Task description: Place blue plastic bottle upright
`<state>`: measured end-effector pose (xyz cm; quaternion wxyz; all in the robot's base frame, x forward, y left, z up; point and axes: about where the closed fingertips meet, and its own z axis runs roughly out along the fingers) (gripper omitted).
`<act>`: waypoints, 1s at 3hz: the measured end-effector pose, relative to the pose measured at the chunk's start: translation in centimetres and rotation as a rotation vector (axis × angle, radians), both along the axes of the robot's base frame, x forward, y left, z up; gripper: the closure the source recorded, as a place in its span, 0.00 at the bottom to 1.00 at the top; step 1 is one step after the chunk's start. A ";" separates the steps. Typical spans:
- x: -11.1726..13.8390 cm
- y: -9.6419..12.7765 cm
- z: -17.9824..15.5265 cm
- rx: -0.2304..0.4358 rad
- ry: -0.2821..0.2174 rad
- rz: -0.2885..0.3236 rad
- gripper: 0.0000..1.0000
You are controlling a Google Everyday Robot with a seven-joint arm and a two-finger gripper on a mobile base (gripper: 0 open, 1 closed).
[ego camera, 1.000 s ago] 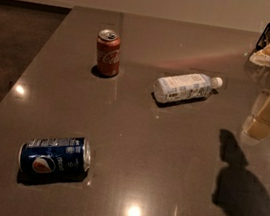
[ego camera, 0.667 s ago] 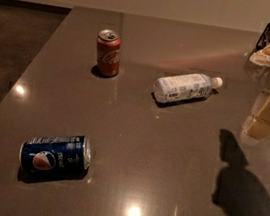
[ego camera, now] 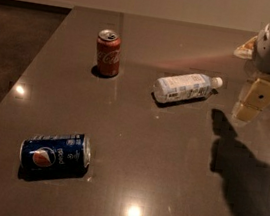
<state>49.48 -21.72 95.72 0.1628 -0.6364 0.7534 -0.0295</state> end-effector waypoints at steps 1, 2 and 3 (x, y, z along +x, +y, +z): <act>3.3 -0.6 -1.9 -0.020 0.008 0.043 0.00; 6.0 -1.1 -3.7 -0.017 0.032 0.091 0.00; 7.6 -0.4 -4.8 -0.006 0.059 0.148 0.00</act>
Offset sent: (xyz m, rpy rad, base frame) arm 0.0925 -0.0204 -0.0581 -0.0151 0.0722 0.1513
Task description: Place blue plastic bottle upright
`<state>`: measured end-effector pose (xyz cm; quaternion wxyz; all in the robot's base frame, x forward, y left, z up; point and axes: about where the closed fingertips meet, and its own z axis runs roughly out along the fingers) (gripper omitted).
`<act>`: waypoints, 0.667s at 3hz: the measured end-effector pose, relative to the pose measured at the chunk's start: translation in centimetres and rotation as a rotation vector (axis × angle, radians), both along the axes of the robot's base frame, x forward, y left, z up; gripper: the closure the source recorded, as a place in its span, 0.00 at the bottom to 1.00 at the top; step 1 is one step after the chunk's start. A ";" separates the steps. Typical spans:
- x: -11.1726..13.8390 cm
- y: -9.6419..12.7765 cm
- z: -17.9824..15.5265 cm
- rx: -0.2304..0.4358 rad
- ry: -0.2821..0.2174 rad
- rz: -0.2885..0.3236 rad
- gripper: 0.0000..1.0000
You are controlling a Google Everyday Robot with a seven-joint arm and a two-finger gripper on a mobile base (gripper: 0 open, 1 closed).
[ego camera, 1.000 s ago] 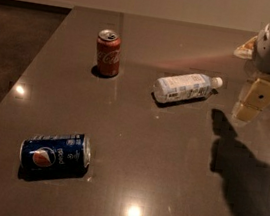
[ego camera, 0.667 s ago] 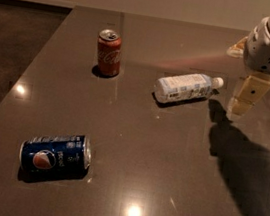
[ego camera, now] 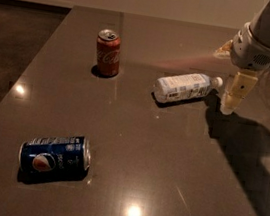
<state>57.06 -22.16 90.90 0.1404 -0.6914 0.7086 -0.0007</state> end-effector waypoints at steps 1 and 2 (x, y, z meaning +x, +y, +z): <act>1.1 0.8 -0.8 0.009 0.031 0.039 0.00; 2.6 2.1 -2.1 0.005 0.060 0.082 0.00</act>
Offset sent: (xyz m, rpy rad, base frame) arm 0.0265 0.0246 -0.0257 0.0007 0.1189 0.1129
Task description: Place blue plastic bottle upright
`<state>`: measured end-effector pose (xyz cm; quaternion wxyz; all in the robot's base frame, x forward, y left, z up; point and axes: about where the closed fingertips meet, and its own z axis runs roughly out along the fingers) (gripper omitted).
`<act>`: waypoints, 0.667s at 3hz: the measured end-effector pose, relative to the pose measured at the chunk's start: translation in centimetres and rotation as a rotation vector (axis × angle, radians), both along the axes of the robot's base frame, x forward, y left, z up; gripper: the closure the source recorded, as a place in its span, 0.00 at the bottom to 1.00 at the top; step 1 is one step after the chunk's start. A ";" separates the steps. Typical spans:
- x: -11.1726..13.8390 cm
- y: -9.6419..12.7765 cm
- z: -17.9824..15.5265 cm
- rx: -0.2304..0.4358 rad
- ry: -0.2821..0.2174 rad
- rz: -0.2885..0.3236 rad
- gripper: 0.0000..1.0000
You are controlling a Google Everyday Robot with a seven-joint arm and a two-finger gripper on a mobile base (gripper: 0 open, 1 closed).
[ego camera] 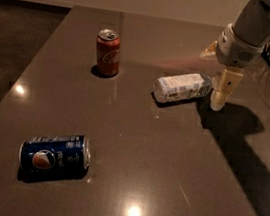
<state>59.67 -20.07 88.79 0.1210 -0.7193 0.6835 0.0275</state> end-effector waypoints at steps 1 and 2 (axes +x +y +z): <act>0.7 0.7 -1.4 -0.018 0.015 0.028 0.00; 1.7 0.9 -3.1 -0.046 0.036 0.042 0.00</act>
Offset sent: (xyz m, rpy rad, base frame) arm 0.0185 0.0050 -0.0481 -0.0928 0.0960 0.0625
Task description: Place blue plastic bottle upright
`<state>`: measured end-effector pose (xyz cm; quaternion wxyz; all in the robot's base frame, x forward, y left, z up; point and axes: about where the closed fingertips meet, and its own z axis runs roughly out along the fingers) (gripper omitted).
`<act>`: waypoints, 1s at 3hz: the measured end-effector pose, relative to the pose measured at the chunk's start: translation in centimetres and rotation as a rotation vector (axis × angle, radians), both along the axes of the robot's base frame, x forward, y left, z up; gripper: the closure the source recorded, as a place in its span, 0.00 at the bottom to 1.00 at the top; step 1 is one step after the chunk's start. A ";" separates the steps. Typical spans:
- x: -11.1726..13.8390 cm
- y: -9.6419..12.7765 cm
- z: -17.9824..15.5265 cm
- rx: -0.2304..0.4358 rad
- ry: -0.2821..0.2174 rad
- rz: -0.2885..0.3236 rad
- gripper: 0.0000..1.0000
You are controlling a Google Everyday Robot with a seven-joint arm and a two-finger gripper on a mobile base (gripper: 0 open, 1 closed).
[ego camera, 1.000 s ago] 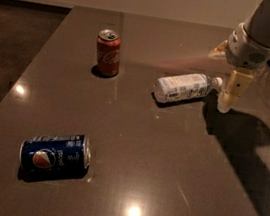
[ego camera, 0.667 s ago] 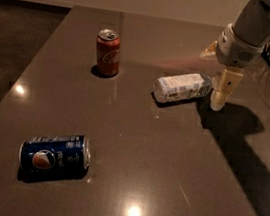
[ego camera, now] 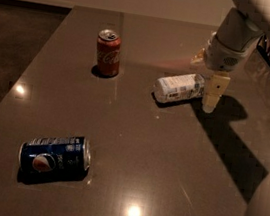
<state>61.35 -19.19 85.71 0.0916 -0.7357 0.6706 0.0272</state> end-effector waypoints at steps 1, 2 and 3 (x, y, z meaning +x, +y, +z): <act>0.9 0.2 -1.3 -0.032 0.014 0.013 0.04; 1.4 0.5 -1.6 -0.061 0.016 0.028 0.20; 1.7 1.2 -1.0 -0.068 0.005 0.057 0.46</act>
Offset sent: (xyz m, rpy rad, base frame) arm 0.0103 0.0046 -0.0148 -0.1135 0.0546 0.0531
